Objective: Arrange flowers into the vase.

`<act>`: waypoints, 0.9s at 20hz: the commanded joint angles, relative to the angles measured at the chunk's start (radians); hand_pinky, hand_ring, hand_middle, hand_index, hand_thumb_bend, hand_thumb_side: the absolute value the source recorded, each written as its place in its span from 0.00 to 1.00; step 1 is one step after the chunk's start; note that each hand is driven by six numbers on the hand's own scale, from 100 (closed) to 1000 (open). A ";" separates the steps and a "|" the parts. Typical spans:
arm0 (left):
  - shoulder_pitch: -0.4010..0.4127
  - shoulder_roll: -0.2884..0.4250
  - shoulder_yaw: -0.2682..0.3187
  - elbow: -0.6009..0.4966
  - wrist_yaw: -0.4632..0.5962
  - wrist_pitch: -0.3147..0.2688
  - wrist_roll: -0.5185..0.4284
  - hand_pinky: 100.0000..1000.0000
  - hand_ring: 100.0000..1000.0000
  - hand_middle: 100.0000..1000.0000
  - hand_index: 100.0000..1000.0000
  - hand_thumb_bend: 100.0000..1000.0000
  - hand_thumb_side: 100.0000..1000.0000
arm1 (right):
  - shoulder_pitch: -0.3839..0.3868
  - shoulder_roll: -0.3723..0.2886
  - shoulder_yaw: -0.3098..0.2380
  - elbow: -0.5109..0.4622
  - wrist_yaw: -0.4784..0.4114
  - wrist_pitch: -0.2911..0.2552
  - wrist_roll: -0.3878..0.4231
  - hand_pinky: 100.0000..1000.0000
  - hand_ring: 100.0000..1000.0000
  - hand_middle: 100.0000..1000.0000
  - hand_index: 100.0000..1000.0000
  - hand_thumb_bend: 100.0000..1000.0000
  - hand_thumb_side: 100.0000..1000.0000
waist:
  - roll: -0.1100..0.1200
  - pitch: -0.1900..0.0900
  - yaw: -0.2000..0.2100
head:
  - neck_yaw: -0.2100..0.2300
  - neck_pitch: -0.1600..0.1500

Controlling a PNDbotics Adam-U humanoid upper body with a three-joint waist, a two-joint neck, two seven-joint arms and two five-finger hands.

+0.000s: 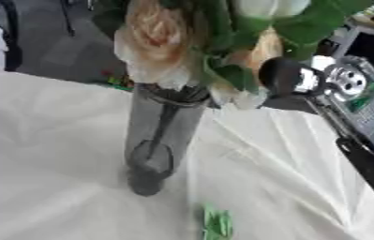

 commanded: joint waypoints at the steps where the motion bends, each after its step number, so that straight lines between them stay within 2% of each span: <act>1: -0.006 0.011 -0.003 -0.015 0.002 0.000 -0.004 0.69 0.78 0.86 0.93 0.00 1.00 | -0.034 -0.029 -0.007 0.000 -0.059 0.007 -0.018 1.00 1.00 1.00 1.00 0.80 1.00 | 0.011 -0.025 0.001 | -0.009 -0.011; 9: -0.005 0.013 -0.005 -0.015 0.004 0.003 -0.008 0.69 0.78 0.86 0.93 0.00 1.00 | -0.060 -0.031 -0.006 0.001 -0.134 -0.003 -0.062 1.00 1.00 1.00 1.00 0.81 1.00 | 0.002 -0.035 0.003 | -0.016 -0.016; 18: -0.006 0.015 -0.004 -0.015 0.006 0.005 -0.010 0.69 0.78 0.86 0.93 0.00 1.00 | -0.039 -0.042 -0.008 0.007 -0.119 -0.034 -0.077 1.00 1.00 1.00 1.00 0.81 1.00 | -0.007 -0.041 0.000 | -0.018 -0.021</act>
